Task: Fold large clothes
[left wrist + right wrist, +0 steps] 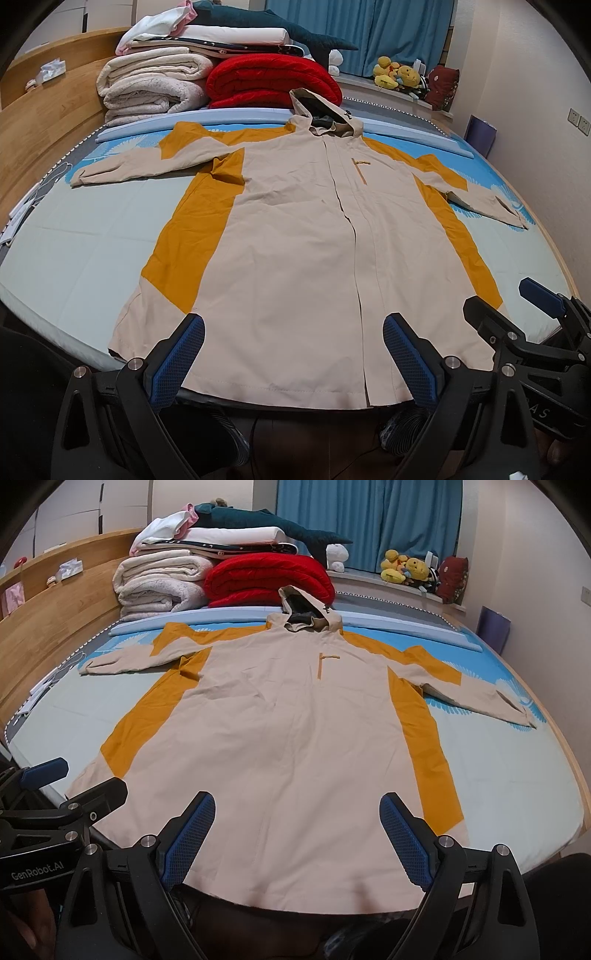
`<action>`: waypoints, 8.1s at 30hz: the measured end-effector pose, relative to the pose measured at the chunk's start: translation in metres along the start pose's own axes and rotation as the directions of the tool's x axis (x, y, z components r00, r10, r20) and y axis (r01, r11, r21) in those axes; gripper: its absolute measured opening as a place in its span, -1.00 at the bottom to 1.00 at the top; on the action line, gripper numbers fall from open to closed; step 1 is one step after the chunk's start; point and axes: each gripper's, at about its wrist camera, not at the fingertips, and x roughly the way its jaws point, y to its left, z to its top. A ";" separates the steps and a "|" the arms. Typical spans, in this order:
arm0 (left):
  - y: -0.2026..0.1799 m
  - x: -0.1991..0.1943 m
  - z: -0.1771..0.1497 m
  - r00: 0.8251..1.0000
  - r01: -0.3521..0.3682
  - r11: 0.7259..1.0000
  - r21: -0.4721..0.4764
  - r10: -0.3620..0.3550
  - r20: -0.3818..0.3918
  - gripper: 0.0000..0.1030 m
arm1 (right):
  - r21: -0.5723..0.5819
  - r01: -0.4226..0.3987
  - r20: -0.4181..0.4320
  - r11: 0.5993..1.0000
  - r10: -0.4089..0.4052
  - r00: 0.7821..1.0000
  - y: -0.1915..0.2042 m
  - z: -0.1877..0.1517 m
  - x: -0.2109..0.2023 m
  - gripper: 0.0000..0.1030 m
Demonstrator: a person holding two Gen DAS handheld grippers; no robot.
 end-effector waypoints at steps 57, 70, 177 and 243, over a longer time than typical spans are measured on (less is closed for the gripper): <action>0.006 -0.004 0.003 1.000 0.006 1.000 -0.001 -0.006 0.005 0.86 | -0.003 0.004 0.000 1.000 -0.004 1.000 0.004 -0.001 0.000 0.75; 0.017 -0.020 0.034 0.992 -0.053 0.999 -0.013 0.054 0.116 -0.17 | 0.052 0.020 0.072 0.998 -0.024 0.997 -0.017 0.023 -0.014 0.53; 0.139 0.242 0.327 0.975 -0.073 0.920 -0.385 -0.016 -0.223 -0.71 | 0.005 -0.232 -0.188 0.973 0.229 0.955 -0.016 0.274 0.340 -0.31; 0.151 0.327 0.285 0.918 -0.135 0.953 -0.272 0.018 -0.395 -0.73 | 0.727 0.096 -0.183 0.680 0.058 0.981 -0.291 0.233 0.359 -0.07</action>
